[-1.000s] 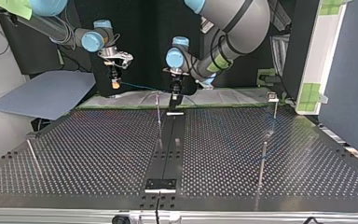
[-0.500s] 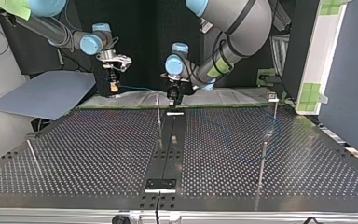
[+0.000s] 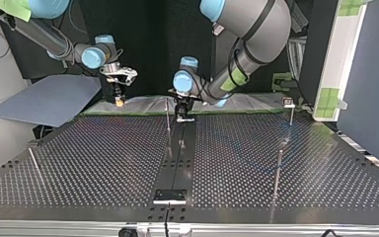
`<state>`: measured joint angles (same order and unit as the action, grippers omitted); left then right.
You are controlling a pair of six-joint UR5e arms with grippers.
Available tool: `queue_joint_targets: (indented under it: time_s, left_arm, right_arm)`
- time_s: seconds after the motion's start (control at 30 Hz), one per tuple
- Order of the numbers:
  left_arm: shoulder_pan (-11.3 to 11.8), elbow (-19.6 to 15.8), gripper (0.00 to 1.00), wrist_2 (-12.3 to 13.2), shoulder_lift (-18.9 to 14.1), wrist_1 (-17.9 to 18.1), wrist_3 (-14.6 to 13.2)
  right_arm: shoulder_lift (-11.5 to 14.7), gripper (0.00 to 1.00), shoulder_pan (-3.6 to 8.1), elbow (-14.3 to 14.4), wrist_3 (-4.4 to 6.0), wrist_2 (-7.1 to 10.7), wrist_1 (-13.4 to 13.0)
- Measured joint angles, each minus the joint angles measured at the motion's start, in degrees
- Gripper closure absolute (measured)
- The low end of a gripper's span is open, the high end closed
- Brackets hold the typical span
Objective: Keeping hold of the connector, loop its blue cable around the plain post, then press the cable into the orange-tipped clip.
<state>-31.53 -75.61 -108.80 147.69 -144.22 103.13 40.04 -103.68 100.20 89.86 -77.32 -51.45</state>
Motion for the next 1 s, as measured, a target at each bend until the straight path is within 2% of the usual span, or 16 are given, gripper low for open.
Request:
queue_joint_targets:
  time_s: [0.33, 0.67, 1.0]
  left_arm:
    - [1.0, 2.5, 1.00, -0.3, 0.0, -1.6, 0.3]
    - [1.1, 3.4, 1.00, -0.5, 0.0, -2.3, 0.5]
    - [1.1, 3.3, 1.00, -0.5, 0.0, -3.1, 0.3]
  right_arm:
    - [0.0, 1.00, 0.33, -4.3, -0.25, 1.40, 2.9]
    - [0.0, 1.00, 0.63, -5.5, 0.00, 2.80, 2.9]
    - [0.0, 1.00, 0.79, -6.1, -0.18, 2.95, 3.6]
